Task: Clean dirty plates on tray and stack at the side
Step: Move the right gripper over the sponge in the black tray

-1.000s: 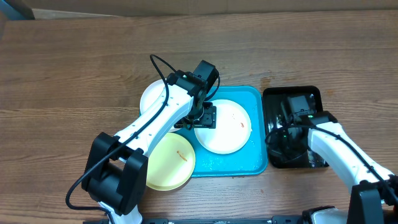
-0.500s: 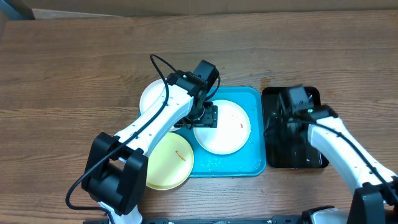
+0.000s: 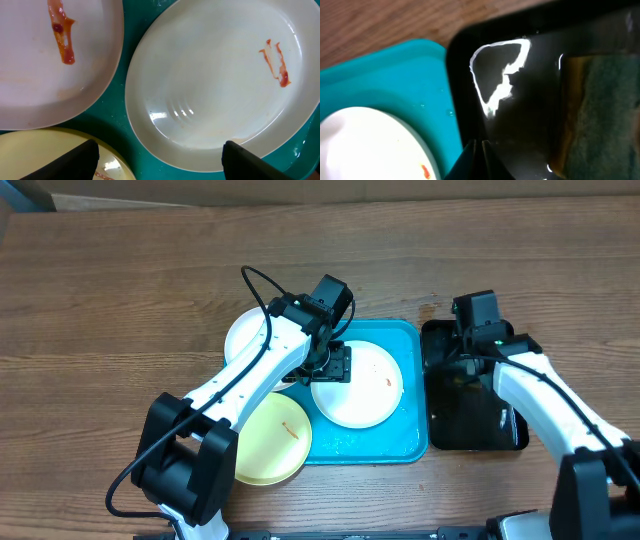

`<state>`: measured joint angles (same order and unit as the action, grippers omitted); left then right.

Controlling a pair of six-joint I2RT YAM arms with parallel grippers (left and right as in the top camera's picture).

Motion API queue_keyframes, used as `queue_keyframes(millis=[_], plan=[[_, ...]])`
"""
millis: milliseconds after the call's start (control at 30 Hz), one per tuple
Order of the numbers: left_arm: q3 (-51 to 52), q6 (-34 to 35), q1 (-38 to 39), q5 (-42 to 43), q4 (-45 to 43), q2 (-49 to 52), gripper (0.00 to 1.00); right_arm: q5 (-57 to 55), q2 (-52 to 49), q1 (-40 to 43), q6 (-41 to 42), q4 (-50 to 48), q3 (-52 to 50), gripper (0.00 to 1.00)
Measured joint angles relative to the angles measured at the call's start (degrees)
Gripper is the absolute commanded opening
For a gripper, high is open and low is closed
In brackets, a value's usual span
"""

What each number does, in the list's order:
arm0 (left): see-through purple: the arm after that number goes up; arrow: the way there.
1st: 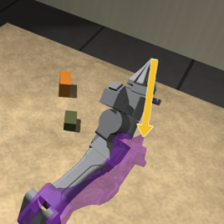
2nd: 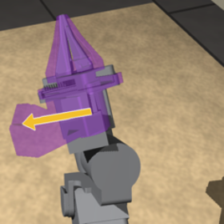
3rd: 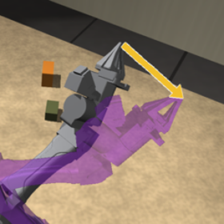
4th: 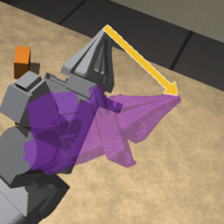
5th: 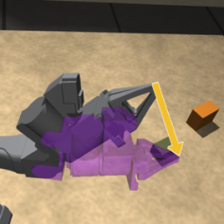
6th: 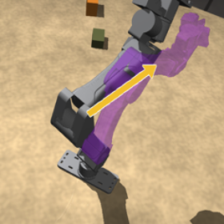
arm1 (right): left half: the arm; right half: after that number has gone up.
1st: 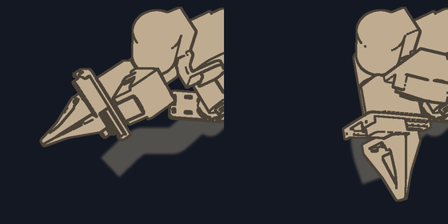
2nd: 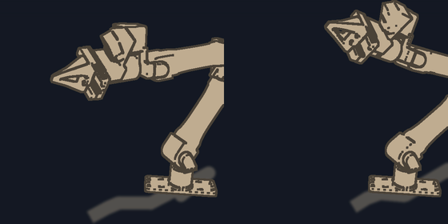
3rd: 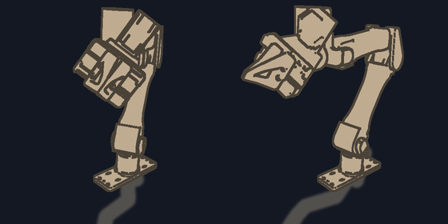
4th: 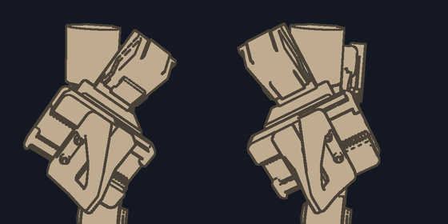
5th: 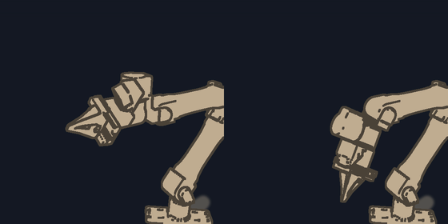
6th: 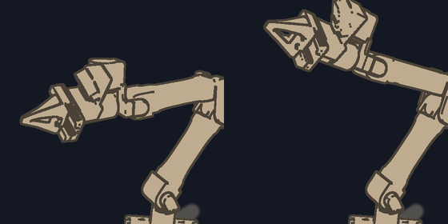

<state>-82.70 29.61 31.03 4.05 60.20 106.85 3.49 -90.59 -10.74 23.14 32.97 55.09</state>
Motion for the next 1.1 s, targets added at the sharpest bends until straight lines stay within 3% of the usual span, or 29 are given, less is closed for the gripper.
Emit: queue_keyframes(millis=[467, 767, 933, 1100], plan=[[0.0, 0.0, 0.1, 0.9, -0.6, 0.0, 0.77, -0.6, -4.5, 0.0, -0.1, -3.6, -0.3, 0.05], [0.0, 0.1, 0.1, 0.9, -0.6, 0.0, 0.82, 4.7, -7.3, 0.3, -0.3, -6.7, -0.4, 0.06], [0.0, 0.2, 0.1, 1.1, -0.6, 0.0, 0.80, 5.3, -7.3, 0.9, -0.7, -6.4, -0.3, 0.22], [0.0, 0.2, 0.1, 1.1, -0.6, 0.0, 0.65, 6.4, -7.2, 2.1, -2.2, -1.5, 3.0, 0.34]])
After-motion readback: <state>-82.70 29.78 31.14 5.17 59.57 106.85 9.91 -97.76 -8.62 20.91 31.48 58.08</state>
